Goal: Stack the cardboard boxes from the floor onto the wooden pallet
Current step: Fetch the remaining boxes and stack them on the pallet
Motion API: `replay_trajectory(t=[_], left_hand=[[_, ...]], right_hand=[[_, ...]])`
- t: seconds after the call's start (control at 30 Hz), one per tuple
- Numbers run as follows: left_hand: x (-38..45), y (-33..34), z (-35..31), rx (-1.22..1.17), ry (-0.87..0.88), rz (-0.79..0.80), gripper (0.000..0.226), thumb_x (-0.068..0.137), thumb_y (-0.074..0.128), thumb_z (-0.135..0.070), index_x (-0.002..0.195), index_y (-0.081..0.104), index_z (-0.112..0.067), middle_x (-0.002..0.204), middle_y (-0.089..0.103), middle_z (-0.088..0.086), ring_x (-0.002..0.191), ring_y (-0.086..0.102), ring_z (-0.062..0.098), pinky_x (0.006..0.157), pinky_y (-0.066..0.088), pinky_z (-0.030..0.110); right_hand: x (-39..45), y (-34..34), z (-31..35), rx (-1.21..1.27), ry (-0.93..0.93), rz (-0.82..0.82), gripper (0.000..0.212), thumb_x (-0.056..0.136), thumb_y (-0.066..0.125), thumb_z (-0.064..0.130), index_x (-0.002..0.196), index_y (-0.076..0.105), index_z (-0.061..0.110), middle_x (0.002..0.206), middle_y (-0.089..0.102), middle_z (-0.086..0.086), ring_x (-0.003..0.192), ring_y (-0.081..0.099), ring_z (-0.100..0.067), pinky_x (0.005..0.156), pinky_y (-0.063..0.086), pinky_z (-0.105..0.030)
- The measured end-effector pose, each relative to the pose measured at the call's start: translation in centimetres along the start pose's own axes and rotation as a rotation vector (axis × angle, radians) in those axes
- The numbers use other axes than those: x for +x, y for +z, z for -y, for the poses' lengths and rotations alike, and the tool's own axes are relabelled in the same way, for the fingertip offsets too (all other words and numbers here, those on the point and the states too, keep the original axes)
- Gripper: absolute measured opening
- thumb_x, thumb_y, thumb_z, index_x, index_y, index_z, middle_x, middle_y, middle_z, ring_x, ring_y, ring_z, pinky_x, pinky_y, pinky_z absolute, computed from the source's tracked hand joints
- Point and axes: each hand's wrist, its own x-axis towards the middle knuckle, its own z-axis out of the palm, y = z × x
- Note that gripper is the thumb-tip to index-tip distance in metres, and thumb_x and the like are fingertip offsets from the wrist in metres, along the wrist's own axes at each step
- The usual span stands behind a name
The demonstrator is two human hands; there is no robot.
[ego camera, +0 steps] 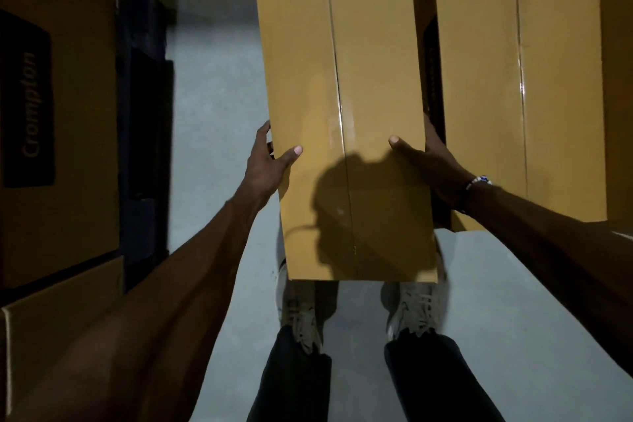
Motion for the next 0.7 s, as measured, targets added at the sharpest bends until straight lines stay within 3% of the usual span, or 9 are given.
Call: replay_trajectory(t=[0.1, 0.2, 0.33, 0.43, 0.5, 0.7], left_hand=[[-2.9, -0.8, 0.2, -0.011, 0.014, -0.026, 0.085, 0.091, 0.08, -0.04, 0.16, 0.031, -0.032, 0.144, 0.055, -0.006, 0.127, 0.06, 0.02, 0.108, 0.053, 0.051], [-5.9, -2.0, -0.7, -0.031, 0.023, -0.054, 0.084, 0.09, 0.08, -0.038, 0.159, 0.033, -0.032, 0.138, 0.057, -0.009, 0.124, 0.062, 0.017, 0.107, 0.054, 0.048], [-9.6, -4.6, -4.3, -0.045, 0.056, -0.073, 0.081, 0.089, 0.082, -0.037, 0.157, 0.037, -0.036, 0.139, 0.059, -0.012, 0.124, 0.062, 0.009, 0.104, 0.056, 0.043], [-12.3, -6.8, -8.8, -0.038, 0.099, -0.08, 0.08, 0.089, 0.082, -0.04, 0.155, 0.038, -0.04, 0.142, 0.057, -0.013, 0.126, 0.06, 0.009, 0.103, 0.057, 0.043], [-14.4, -8.3, -12.3, -0.04, 0.135, -0.095, 0.079, 0.089, 0.082, -0.04, 0.154, 0.038, -0.041, 0.142, 0.057, -0.012, 0.127, 0.06, 0.011, 0.104, 0.056, 0.045], [-23.2, -13.5, -23.7, -0.081, 0.245, -0.143, 0.083, 0.081, 0.084, -0.052, 0.151, 0.04, -0.048, 0.141, 0.057, -0.022, 0.128, 0.057, 0.002, 0.105, 0.056, 0.043]], right_hand=[[-1.8, 0.8, -0.1, 0.06, -0.024, 0.021, 0.077, 0.097, 0.066, 0.046, 0.16, 0.023, 0.034, 0.154, 0.046, 0.005, 0.137, 0.05, -0.016, 0.111, 0.048, -0.047], [-3.9, 1.2, 0.9, 0.132, 0.034, 0.041, 0.084, 0.093, 0.073, 0.048, 0.16, 0.023, 0.037, 0.148, 0.051, -0.005, 0.128, 0.059, -0.024, 0.098, 0.057, -0.048], [-7.0, 0.8, 4.4, 0.108, 0.023, 0.058, 0.092, 0.082, 0.073, 0.067, 0.157, 0.028, 0.038, 0.155, 0.044, -0.001, 0.138, 0.049, -0.023, 0.111, 0.046, -0.056], [-10.4, 0.3, 9.6, 0.024, 0.016, 0.024, 0.105, 0.076, 0.066, 0.08, 0.16, 0.015, 0.045, 0.169, 0.023, 0.007, 0.152, 0.029, -0.021, 0.121, 0.028, -0.057], [-12.7, -0.4, 13.4, -0.009, 0.021, -0.019, 0.103, 0.082, 0.065, 0.076, 0.161, 0.007, 0.044, 0.172, 0.011, 0.009, 0.156, 0.017, -0.021, 0.125, 0.019, -0.054], [-21.9, -3.0, 27.7, -0.116, -0.062, -0.127, 0.092, 0.09, 0.059, 0.068, 0.161, 0.006, 0.045, 0.171, 0.012, 0.01, 0.155, 0.019, -0.023, 0.121, 0.023, -0.049]])
